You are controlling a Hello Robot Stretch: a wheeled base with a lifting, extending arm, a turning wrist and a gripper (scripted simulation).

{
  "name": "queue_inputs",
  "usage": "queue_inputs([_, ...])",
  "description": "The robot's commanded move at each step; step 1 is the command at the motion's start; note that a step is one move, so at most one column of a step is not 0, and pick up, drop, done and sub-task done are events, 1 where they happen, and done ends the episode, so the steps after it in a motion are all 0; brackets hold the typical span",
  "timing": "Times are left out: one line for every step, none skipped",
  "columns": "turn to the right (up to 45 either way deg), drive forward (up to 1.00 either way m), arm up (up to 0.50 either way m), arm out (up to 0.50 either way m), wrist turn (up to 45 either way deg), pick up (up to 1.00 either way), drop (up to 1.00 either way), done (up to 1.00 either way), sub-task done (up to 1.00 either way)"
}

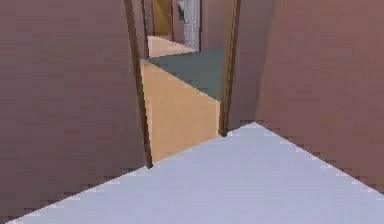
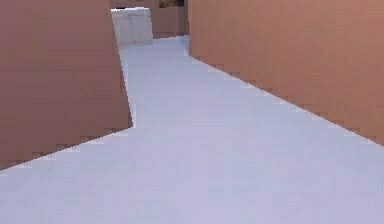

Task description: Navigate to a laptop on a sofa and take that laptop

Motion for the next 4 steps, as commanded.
queue_inputs([0.0, 1.00, 0.00, 0.00, 0.0, 0.00, 0.00, 0.00, 0.00])
queue_inputs([0.0, 0.75, 0.00, 0.00, 0.0, 0.00, 0.00, 0.00, 0.00])
queue_inputs([-36.0, 0.00, 0.00, 0.00, 0.0, 0.00, 0.00, 0.00, 0.00])
queue_inputs([0.0, 1.00, 0.00, 0.00, 0.0, 0.00, 0.00, 0.00, 0.00])
